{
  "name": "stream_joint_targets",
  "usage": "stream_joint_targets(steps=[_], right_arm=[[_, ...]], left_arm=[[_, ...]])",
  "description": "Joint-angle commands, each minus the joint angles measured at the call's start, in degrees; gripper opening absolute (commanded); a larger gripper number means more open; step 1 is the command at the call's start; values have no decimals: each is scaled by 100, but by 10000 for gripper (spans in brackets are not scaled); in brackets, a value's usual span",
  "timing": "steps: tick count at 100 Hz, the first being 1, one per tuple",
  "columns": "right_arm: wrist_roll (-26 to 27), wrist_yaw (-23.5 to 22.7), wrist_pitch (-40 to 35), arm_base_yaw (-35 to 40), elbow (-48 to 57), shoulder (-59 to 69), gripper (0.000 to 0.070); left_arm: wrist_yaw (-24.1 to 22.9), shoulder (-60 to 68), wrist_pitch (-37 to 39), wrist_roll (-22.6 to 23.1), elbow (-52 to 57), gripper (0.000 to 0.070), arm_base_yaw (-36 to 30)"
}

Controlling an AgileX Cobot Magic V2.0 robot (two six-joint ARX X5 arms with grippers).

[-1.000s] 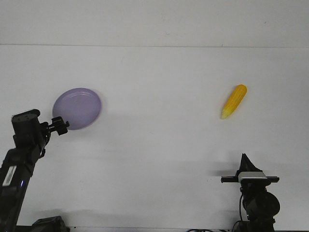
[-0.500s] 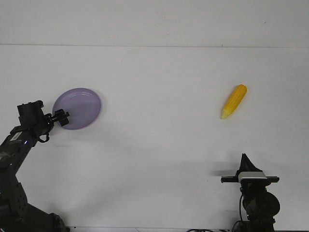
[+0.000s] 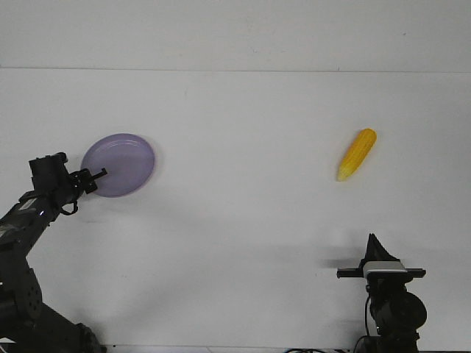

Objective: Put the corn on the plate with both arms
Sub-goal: 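Reach the left gripper forward to the near rim of the lavender plate, then grip the plate rim with the left gripper and drag it toward the table center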

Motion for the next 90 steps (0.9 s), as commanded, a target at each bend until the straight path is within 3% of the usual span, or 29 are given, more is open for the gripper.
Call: stream_joint_targets(steps=[1, 10, 30, 55, 69, 90], right_arm=[[-66, -2, 57, -13, -17, -11, 12], [-66, -2, 57, -13, -17, -13, 12], [-66, -2, 57, -13, -17, -13, 12], [-66, -2, 57, -13, -17, -11, 12], [-66, -2, 57, -13, -17, -11, 12], [-66, -2, 57, -13, -17, -11, 12]], left_arm=[[11, 133, 0, -4, 114, 9, 13], [83, 22, -17, -4, 118, 8, 13], [831, -811, -208, -144, 118, 8, 13], [1635, -2577, -1285, -291, 109, 7, -212], [1637, -3414, -1856, -293, -107, 7, -918], [1628, -4041, -1998, -575, -970, 7, -2634]])
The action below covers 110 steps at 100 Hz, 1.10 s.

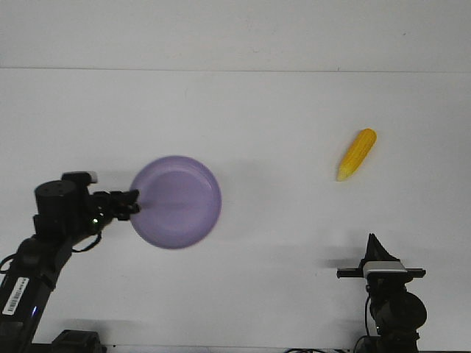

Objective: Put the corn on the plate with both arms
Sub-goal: 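Grip the plate rim with the left gripper and drag it toward the table center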

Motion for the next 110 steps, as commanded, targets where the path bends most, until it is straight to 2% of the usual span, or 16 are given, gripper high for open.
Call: stream_joint_targets(steps=[1, 16, 23, 31, 38, 81, 84, 88, 94, 99, 103, 110], right_arm=[[-66, -2, 57, -13, -17, -11, 12], [-66, 0, 57, -13, -17, -11, 12], [-66, -2, 57, -13, -17, -11, 12], [-66, -2, 57, -13, -17, -13, 12], [-66, -2, 57, -13, -17, -13, 12], [-66, -2, 57, -13, -17, -13, 12], [-66, -2, 57, -13, -17, -13, 12], [-66, -2, 57, -13, -17, -11, 12], [-66, -2, 57, -13, -17, -11, 12], [-66, -2, 57, -13, -17, -11, 12], [-66, -2, 57, -13, -17, -13, 12], [-66, -2, 57, -13, -17, -11, 12]], left_arm=[[4, 15, 92, -225, -219, 7, -518], [-505, 31, 614, -660, -896, 7, -1613], [-557, 101, 1005, -903, -1215, 7, -1987], [-881, 229, 1248, -1008, -1462, 7, -2304], [-1064, 389, 1357, -1012, -1558, 7, -2465], [-1235, 1370, 1910, -994, -1572, 23, -2924], [-1235, 1373, 1910, -960, -1572, 55, -2924], [-1233, 1370, 1912, -922, -1572, 142, -2924], [-1235, 1364, 1899, -922, -1572, 382, -2924], [-1235, 1362, 1897, -920, -1572, 514, -2924], [-1235, 1357, 1899, -911, -1572, 544, -2922], [-1235, 1307, 1923, -846, -1567, 544, -2914]])
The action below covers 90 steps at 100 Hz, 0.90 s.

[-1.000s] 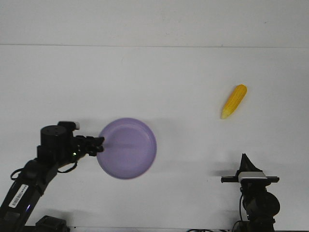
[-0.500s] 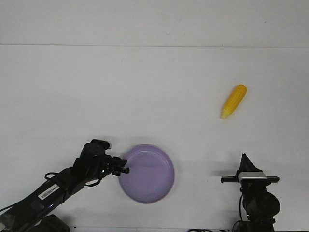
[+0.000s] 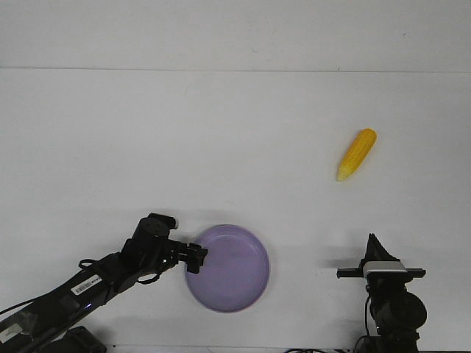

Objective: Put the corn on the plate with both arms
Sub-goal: 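Grip the plate rim with the left gripper and drag it toward the table center, then open the left gripper and pull it back from the plate, then reach the right gripper forward and grasp the yellow corn cob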

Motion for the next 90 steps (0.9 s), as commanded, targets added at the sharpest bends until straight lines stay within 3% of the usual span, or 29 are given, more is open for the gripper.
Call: stream_joint_targets(steps=[1, 29, 41, 60, 75, 83, 90], right_arm=[[-66, -2, 57, -13, -17, -11, 12], [-66, -2, 57, -13, -17, -13, 12], [-31, -70, 133, -11, -17, -11, 12], [1220, -573, 177, -11, -17, -13, 12], [2269, -645, 1108, -11, 57, -11, 3], [2575, -142, 968, -13, 505, 50, 1], [2426, 184, 632, -9, 1054, 433, 26]], left_arm=[[-17, -7, 66, 111, 59, 544, -33], [-382, -1512, 96, 584, 286, 543, 52], [-638, -2590, -365, 625, 284, 543, 52], [-1110, -4065, -1687, 664, 249, 540, 52], [-1331, -4819, -2417, 645, 243, 539, 52], [-1333, -5023, -2505, 562, 240, 539, 50], [-1342, -5101, -2505, 529, 240, 539, 52]])
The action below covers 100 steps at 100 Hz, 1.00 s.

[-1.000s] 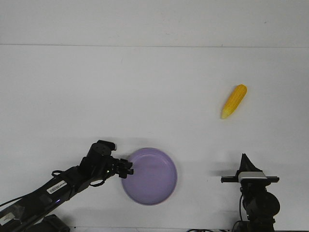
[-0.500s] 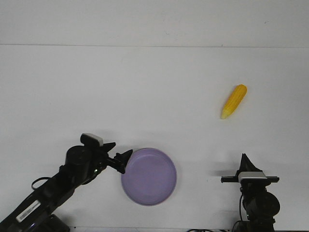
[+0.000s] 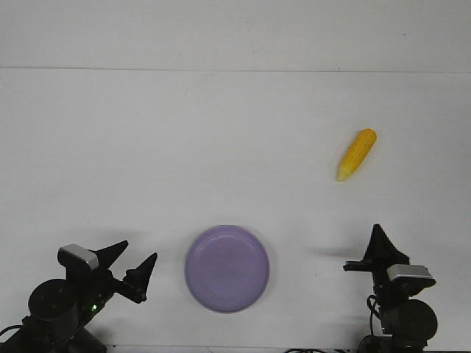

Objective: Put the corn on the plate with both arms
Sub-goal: 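Reach the right gripper forward and grasp the yellow corn cob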

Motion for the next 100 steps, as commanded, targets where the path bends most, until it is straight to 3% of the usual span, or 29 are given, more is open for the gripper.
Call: stream_joint_targets(steps=[1, 11, 15, 31, 43, 64, 77, 100], right_arm=[[192, 260, -129, -9, 584, 372, 43], [-96, 264, -387, -9, 1410, 1335, 398], [-94, 216, -450, -7, 1742, 1821, 470], [-177, 37, -938, -7, 3195, 4098, 482], [-175, 103, -1659, -20, 4511, 6017, 571], [-190, 223, -2968, -166, 6867, 8915, 572], [-59, 404, -3534, -192, 7952, 10100, 572], [120, 564, -3578, -201, 8747, 11119, 563]], left_arm=[[-31, -20, 55, -42, 9, 539, -31], [-37, -22, 52, -37, 9, 539, -33], [-37, -13, 55, -35, 9, 539, -31], [-107, 7, 55, -33, 9, 539, -33], [-166, 4, 52, -35, 9, 539, -33], [-168, 4, 37, -35, 9, 539, -33], [-181, 4, 33, -37, 9, 538, -31], [-184, 4, 28, -39, 9, 531, -31]])
